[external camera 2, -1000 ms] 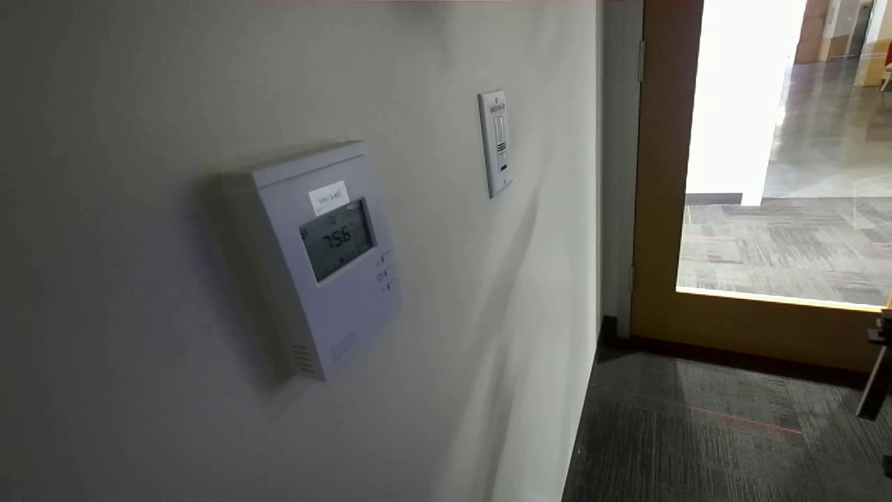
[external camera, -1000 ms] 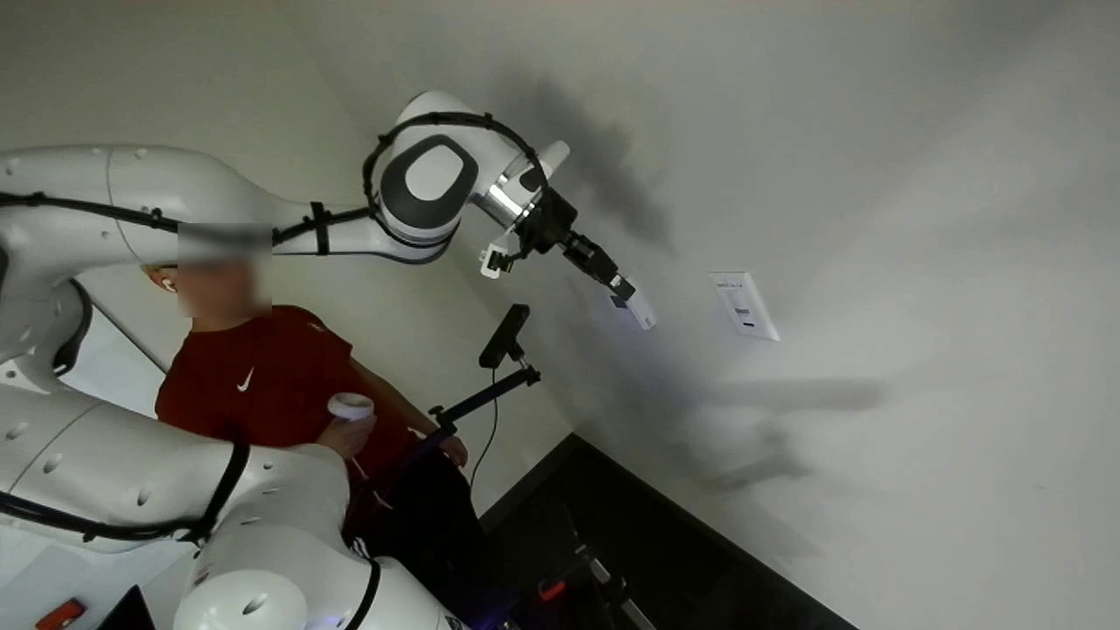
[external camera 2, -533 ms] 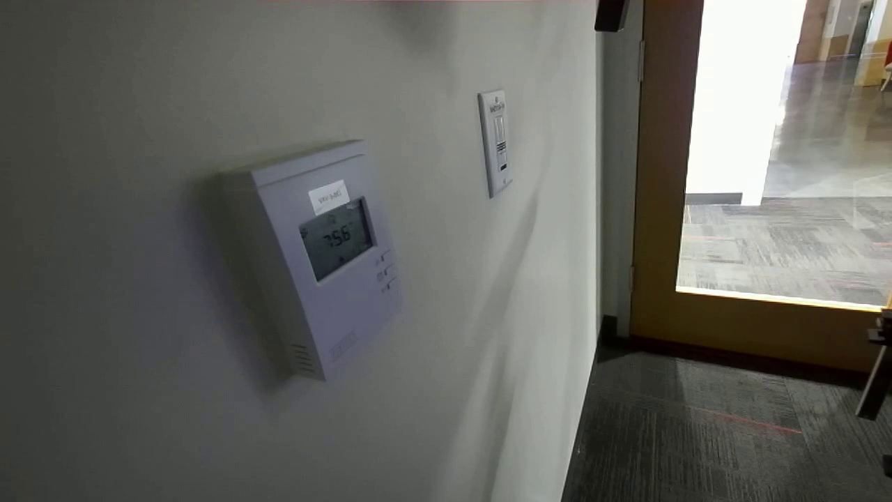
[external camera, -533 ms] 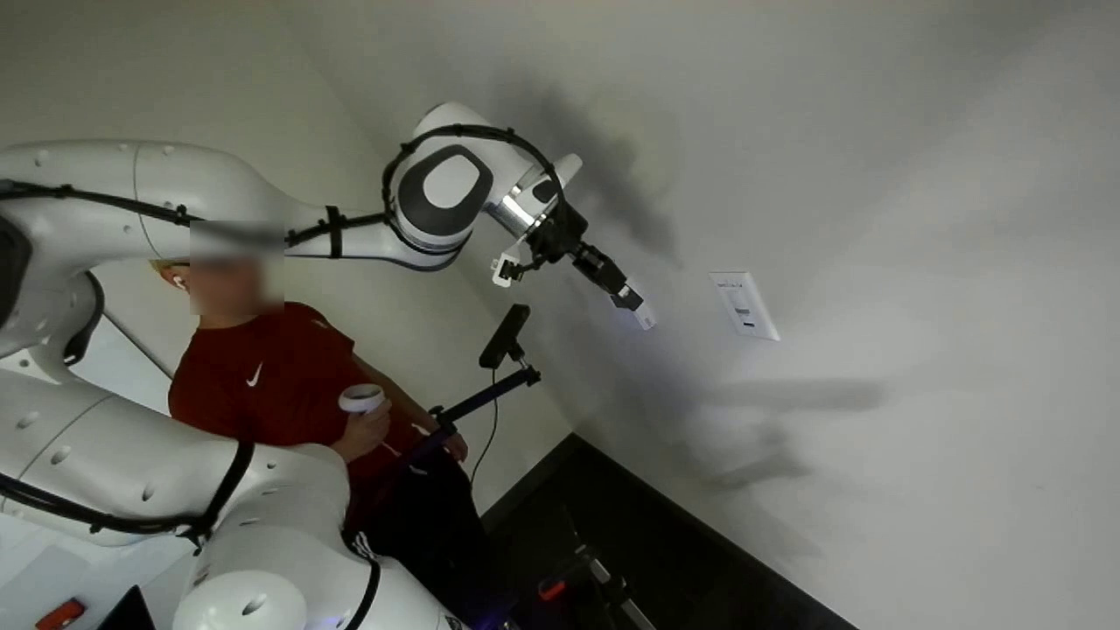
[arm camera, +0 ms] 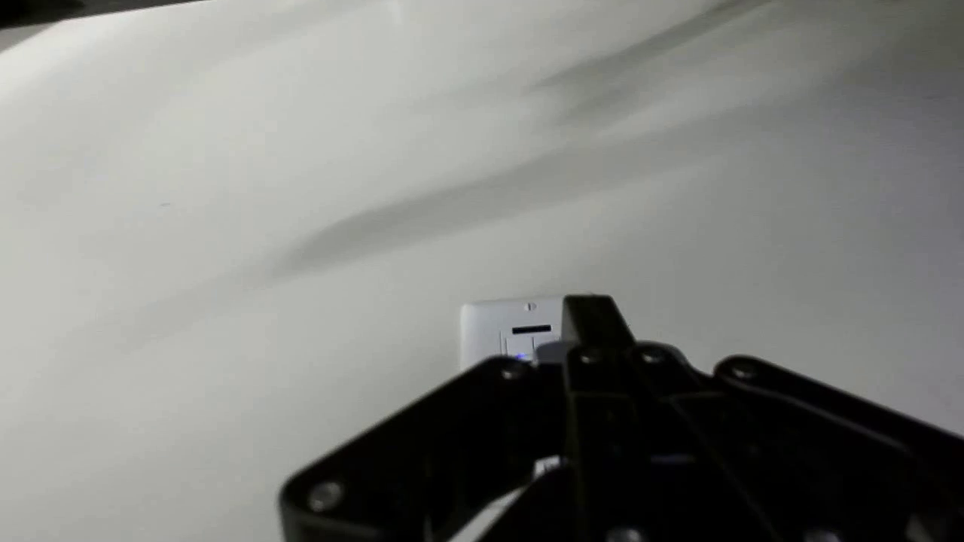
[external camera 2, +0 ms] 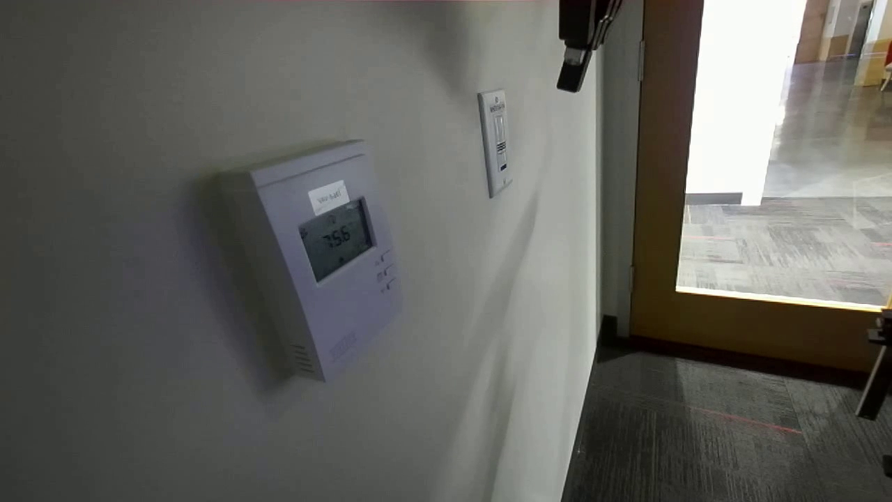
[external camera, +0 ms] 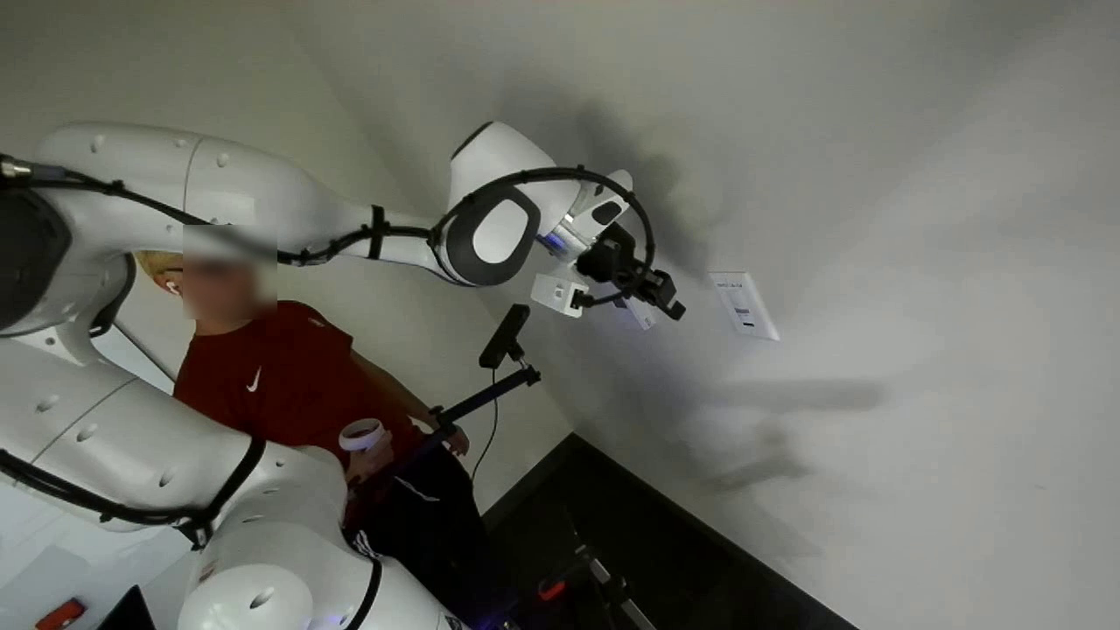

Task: Flip the light switch on

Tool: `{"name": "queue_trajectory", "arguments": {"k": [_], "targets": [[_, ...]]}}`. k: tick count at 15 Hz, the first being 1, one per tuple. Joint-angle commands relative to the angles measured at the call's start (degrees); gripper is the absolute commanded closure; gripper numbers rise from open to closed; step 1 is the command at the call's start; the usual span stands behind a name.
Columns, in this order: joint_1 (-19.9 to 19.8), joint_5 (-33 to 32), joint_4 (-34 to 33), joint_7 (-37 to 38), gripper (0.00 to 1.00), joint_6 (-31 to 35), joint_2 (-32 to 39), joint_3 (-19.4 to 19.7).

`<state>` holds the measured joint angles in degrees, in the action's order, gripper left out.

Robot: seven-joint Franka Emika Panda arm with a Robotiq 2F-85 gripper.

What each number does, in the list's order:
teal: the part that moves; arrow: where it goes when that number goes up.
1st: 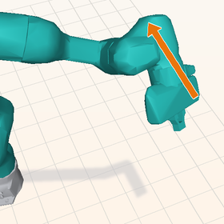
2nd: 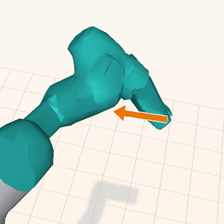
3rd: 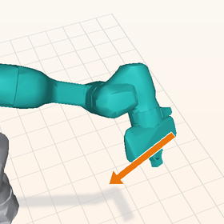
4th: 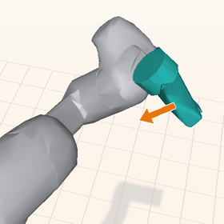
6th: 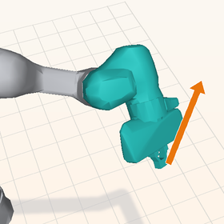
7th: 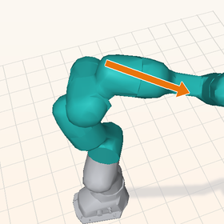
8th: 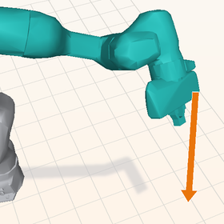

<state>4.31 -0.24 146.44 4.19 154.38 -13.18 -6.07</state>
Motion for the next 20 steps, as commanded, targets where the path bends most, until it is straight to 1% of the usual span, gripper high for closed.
{"name": "queue_trajectory", "arguments": {"k": [1, 2, 4, 8, 12, 16, 17, 20], "targets": [[0.7, 2.0, 1.1, -3.6, 1.0, 6.6, 4.4, 1.5], [0.3, 1.0, 0.6, -2.1, 1.0, 3.4, 2.4, 1.0], [0.3, 1.1, 0.7, -2.1, 0.99, 3.8, 3.6, 1.1], [0.1, 1.0, 0.5, -1.8, 1.0, 4.4, 3.7, 1.0], [1.5, 5.9, 1.6, -4.2, 1.0, 7.8, 4.7, 2.0], [4.1, 15.1, 2.4, -9.2, 1.0, 14.0, 7.0, 3.1], [4.7, 18.2, 2.3, -11.3, 1.0, 15.5, 7.8, 3.0], [6.1, 24.9, 1.3, -15.8, 1.0, 18.3, 10.5, 2.8]]}}
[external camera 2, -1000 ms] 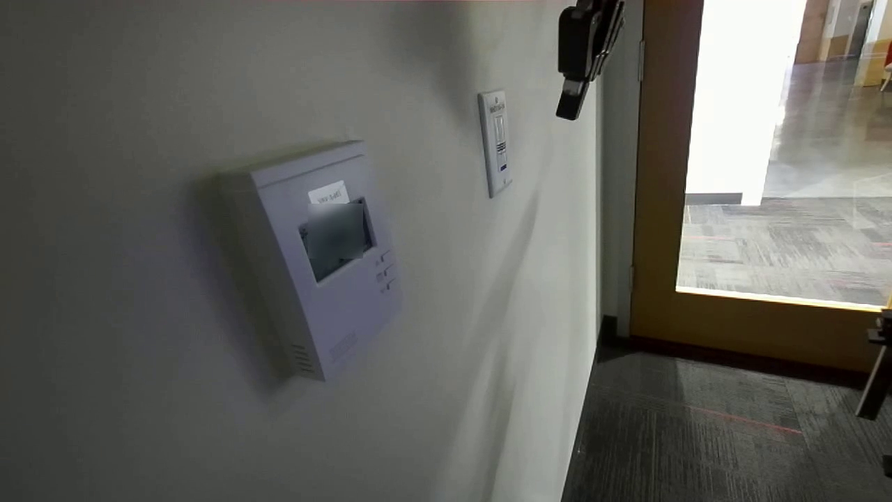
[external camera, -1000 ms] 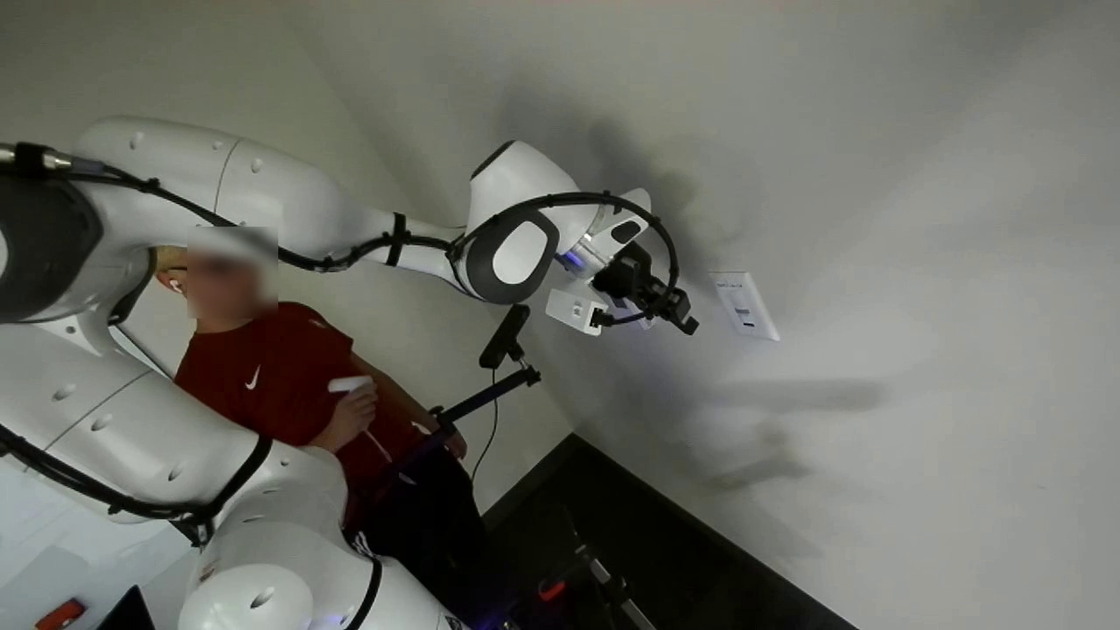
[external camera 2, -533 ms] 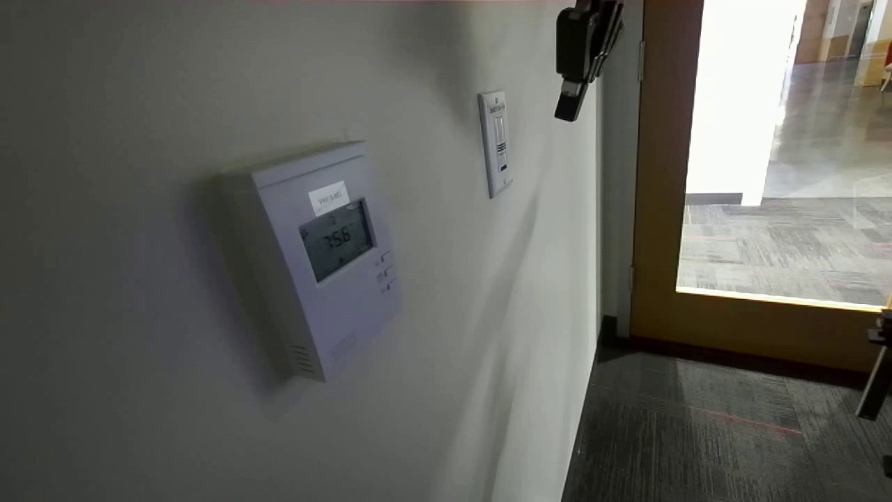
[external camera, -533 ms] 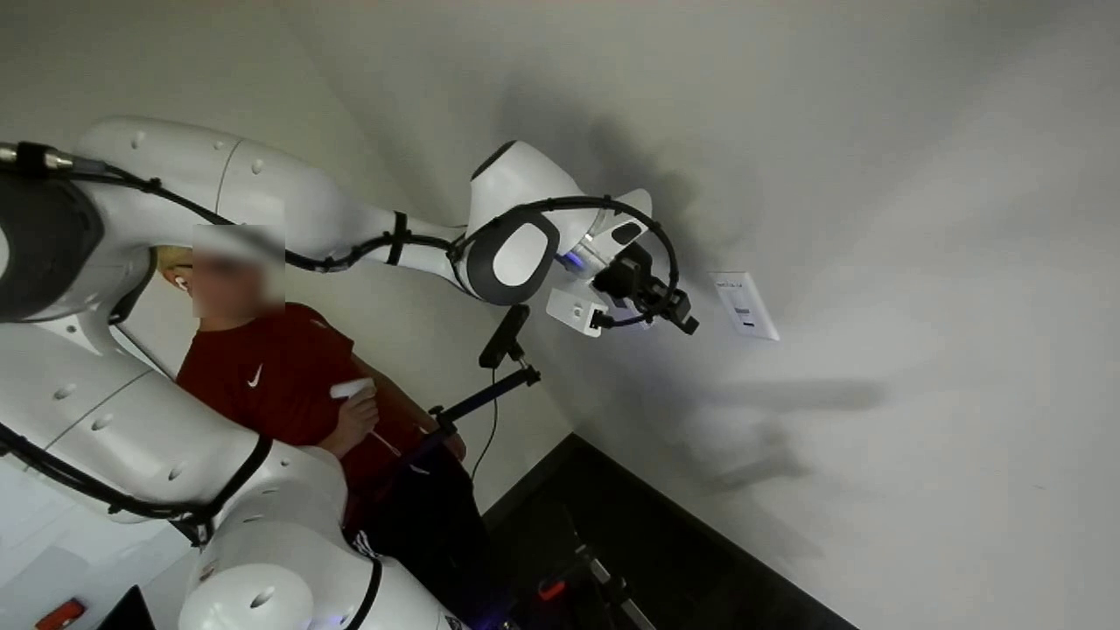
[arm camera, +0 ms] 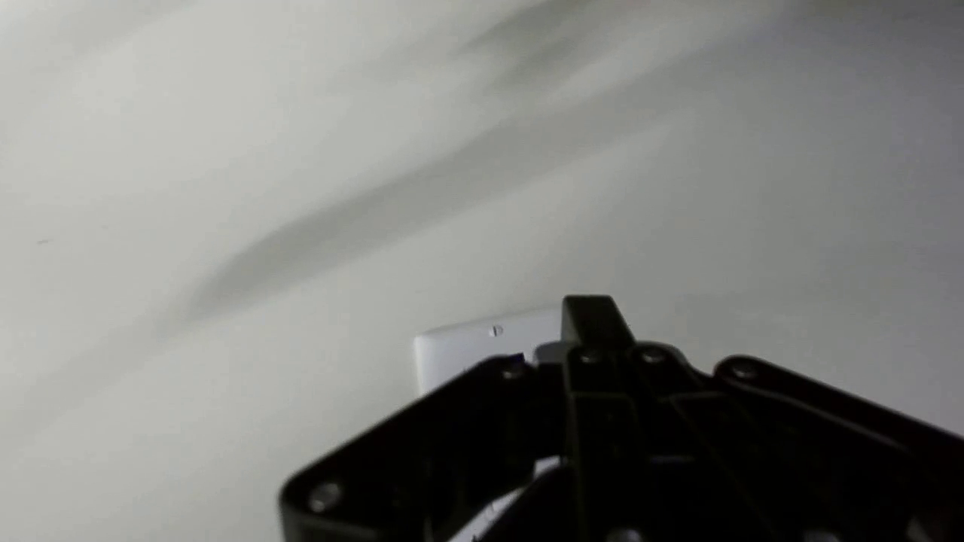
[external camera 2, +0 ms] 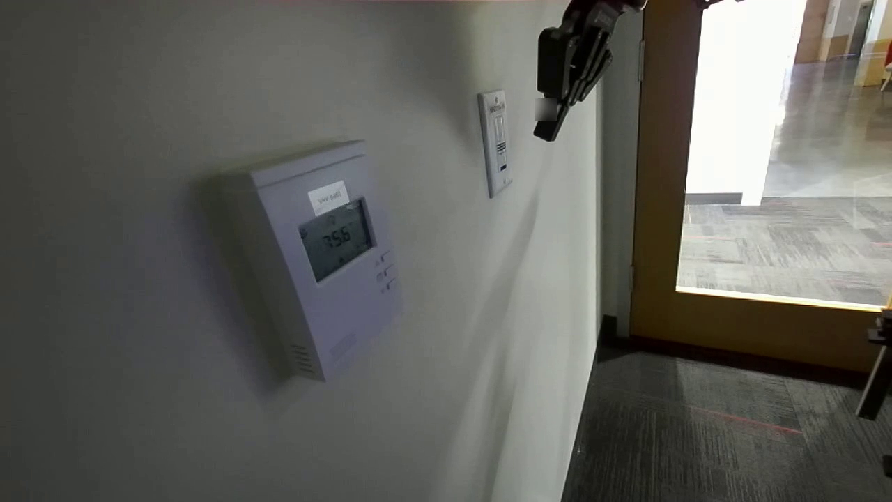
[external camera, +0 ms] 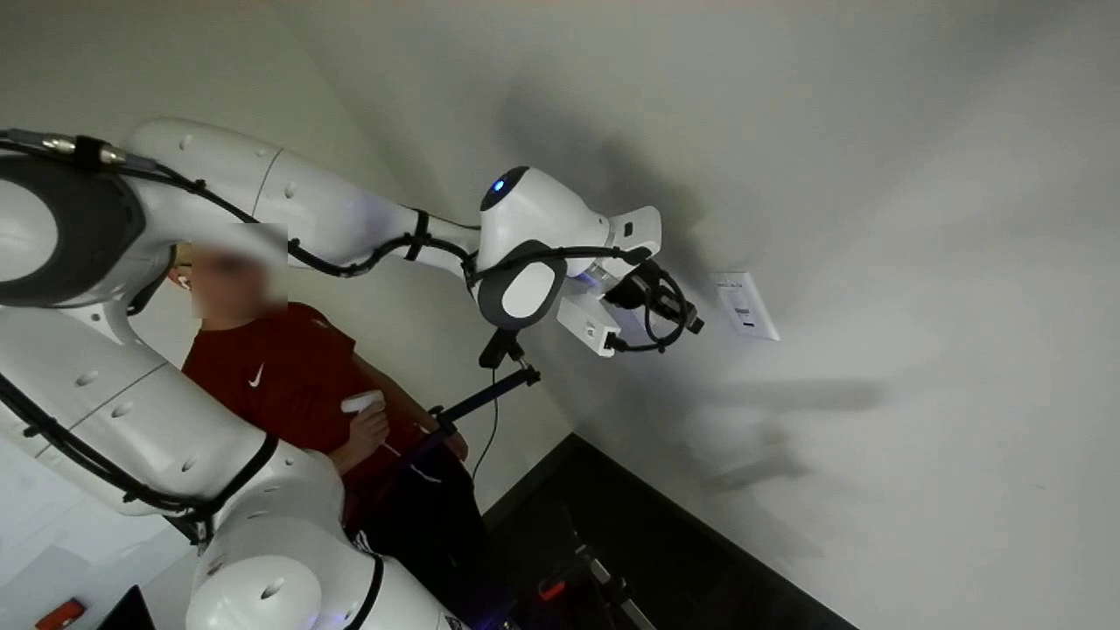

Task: Flip the light switch on

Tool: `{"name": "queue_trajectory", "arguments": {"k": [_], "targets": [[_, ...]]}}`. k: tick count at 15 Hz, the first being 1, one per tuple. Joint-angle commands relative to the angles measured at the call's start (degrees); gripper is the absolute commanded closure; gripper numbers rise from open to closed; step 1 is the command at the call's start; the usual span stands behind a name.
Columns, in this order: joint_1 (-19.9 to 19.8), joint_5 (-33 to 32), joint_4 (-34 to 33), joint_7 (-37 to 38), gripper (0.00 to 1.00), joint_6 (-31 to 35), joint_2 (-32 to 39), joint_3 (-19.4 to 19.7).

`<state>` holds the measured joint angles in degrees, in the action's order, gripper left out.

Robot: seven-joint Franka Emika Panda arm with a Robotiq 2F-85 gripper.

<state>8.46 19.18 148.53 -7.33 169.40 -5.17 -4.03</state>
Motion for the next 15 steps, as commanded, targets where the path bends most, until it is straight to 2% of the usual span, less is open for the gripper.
{"name": "queue_trajectory", "arguments": {"k": [1, 8, 10, 15], "targets": [[2.0, 6.9, -1.1, -5.2, 1.0, 3.9, 3.3, 0.6], [2.1, 15.5, -4.2, -8.7, 1.0, 9.5, 7.9, -0.6], [1.9, 13.2, -2.9, -6.8, 0.99, 8.0, 6.7, -0.2], [1.9, 13.5, -4.5, -6.5, 1.0, 8.0, 8.4, -0.2]]}}
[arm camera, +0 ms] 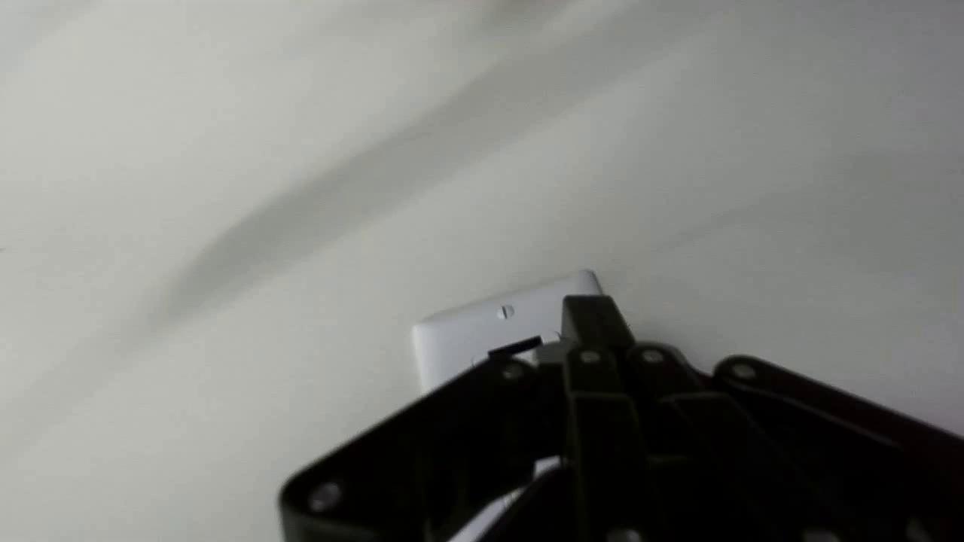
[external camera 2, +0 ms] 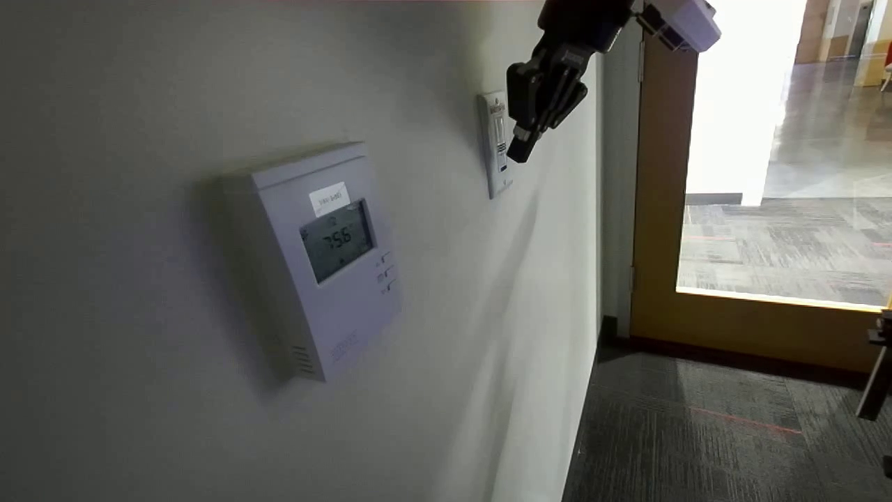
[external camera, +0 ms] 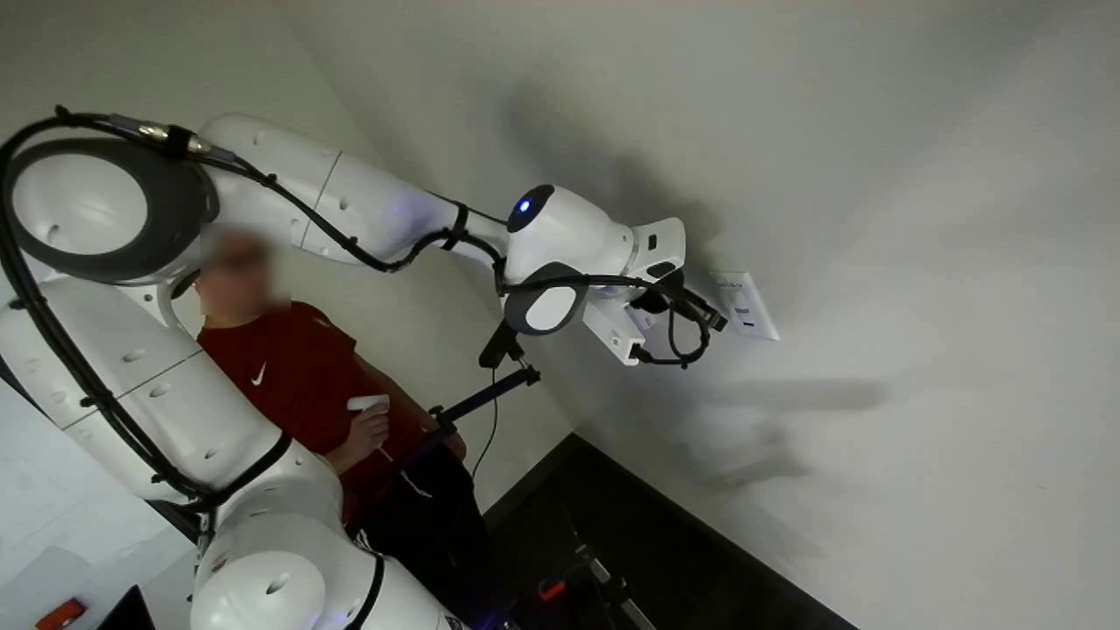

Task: Flip the light switch on

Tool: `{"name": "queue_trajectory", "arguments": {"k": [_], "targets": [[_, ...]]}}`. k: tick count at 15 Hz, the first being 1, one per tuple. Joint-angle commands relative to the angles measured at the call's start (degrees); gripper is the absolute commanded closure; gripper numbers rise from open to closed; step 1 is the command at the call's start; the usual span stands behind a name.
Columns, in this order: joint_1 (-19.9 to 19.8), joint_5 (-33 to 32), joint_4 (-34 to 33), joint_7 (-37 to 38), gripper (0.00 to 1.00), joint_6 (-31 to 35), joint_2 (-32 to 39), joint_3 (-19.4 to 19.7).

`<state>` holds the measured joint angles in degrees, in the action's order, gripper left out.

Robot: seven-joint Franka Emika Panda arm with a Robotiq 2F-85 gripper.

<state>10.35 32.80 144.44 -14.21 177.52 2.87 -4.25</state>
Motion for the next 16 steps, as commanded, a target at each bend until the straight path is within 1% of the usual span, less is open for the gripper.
{"name": "queue_trajectory", "arguments": {"k": [1, 11, 13, 16], "targets": [[0.0, 0.2, -0.7, 0.4, 1.0, 0.2, 0.6, 0.0], [-0.3, 0.9, -2.6, 0.5, 1.0, 1.7, 2.6, 0.0], [-0.2, 0.0, -3.1, 1.2, 1.0, 2.0, 3.4, 0.5], [0.5, -2.9, -3.0, 3.3, 1.0, 3.5, 4.9, 2.5]]}}
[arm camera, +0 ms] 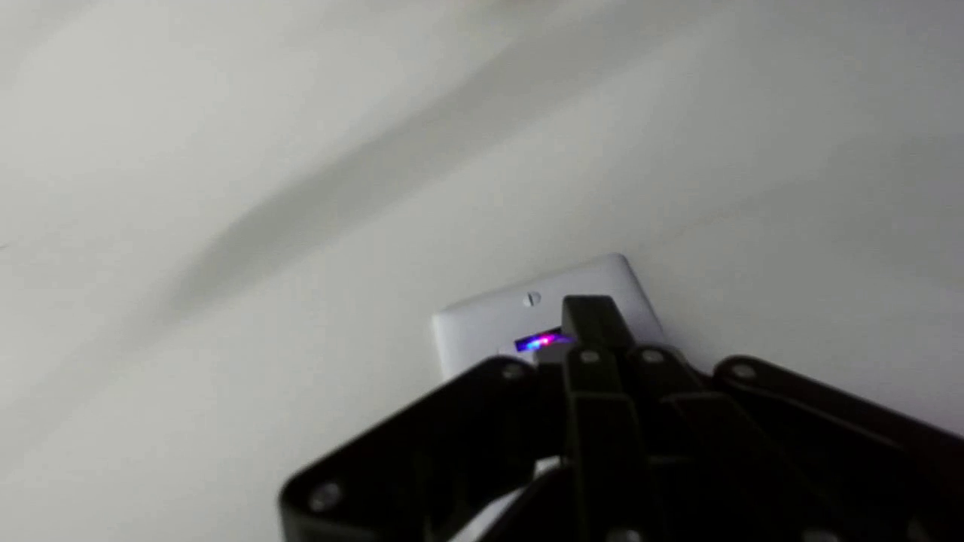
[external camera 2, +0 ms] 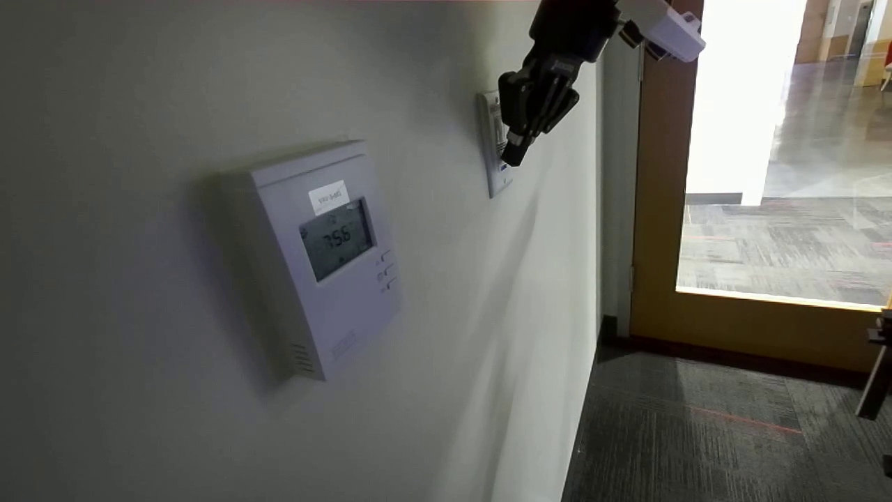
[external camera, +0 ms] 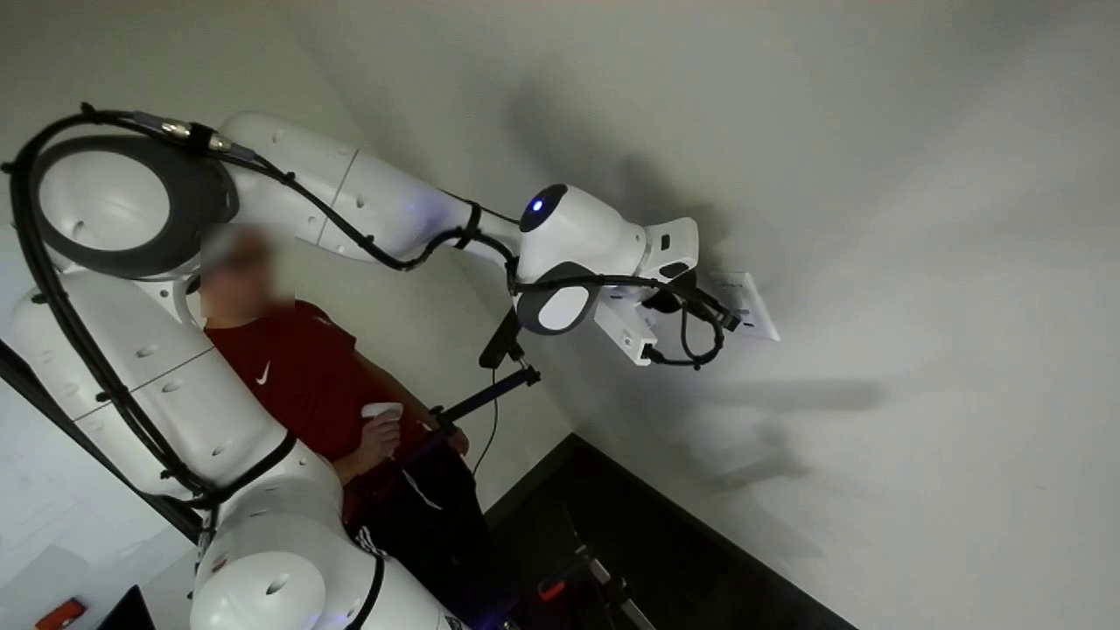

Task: Flip the light switch on

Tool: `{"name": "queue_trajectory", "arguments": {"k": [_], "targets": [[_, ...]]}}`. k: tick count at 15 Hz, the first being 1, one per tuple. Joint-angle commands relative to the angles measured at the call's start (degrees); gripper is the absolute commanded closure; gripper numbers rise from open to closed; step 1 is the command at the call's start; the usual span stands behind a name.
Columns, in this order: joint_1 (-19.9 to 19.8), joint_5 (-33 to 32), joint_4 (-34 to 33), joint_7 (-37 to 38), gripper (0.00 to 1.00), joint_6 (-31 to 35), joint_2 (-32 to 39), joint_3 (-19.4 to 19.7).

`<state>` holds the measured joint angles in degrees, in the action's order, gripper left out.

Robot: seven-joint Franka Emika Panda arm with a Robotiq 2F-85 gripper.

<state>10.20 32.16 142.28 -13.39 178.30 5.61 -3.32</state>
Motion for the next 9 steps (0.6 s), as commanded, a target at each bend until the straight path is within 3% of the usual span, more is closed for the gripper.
{"name": "queue_trajectory", "arguments": {"k": [1, 9], "targets": [[0.9, -2.8, -1.0, 2.9, 1.0, 3.2, 2.6, 2.1], [-1.3, 3.0, -1.9, 0.7, 1.0, 0.3, 0.2, -1.6]]}}
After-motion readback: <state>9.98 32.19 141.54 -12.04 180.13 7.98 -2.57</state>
